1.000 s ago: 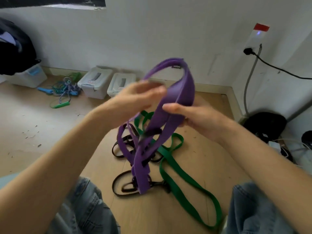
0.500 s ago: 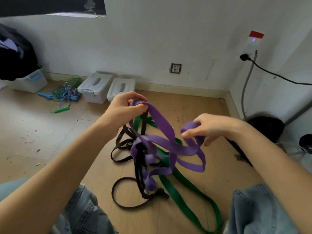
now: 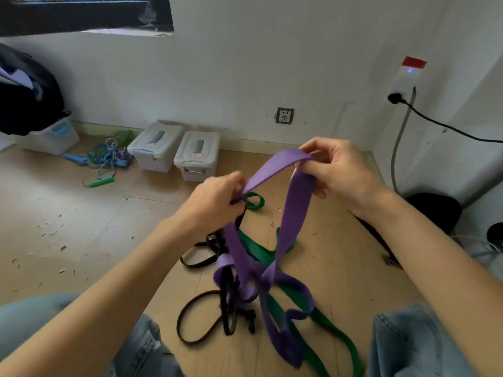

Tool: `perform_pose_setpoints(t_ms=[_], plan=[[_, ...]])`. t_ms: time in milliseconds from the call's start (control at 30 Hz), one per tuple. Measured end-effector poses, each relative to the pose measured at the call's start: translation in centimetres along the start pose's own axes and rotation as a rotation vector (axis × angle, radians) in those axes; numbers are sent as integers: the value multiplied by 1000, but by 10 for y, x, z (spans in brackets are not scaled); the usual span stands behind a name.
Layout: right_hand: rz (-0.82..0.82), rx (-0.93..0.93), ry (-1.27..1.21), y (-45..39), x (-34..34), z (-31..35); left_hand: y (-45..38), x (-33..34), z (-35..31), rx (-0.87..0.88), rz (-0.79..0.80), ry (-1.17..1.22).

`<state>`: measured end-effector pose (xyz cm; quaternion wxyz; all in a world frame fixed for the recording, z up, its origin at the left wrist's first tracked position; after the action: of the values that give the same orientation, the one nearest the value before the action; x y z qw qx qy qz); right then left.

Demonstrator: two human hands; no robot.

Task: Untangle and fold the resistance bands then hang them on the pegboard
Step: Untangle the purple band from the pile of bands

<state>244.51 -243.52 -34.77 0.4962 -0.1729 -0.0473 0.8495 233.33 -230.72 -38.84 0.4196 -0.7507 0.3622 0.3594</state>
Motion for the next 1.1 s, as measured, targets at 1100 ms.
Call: perform_pose_setpoints(t_ms=[1100], plan=[[46,215,-663,6,11,-4,32,60,12,-153,485,256]])
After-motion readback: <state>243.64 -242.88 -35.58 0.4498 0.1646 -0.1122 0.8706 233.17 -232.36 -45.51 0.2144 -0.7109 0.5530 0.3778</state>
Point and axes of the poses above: each hand's wrist, its own y-axis away from the middle knuckle, its own x-axis out of the palm, z = x × y, the point moved 8 cm from there along -y, towards the middle knuckle, and after that the axes turned 15 degrees about -z, right-handed, at the moved point
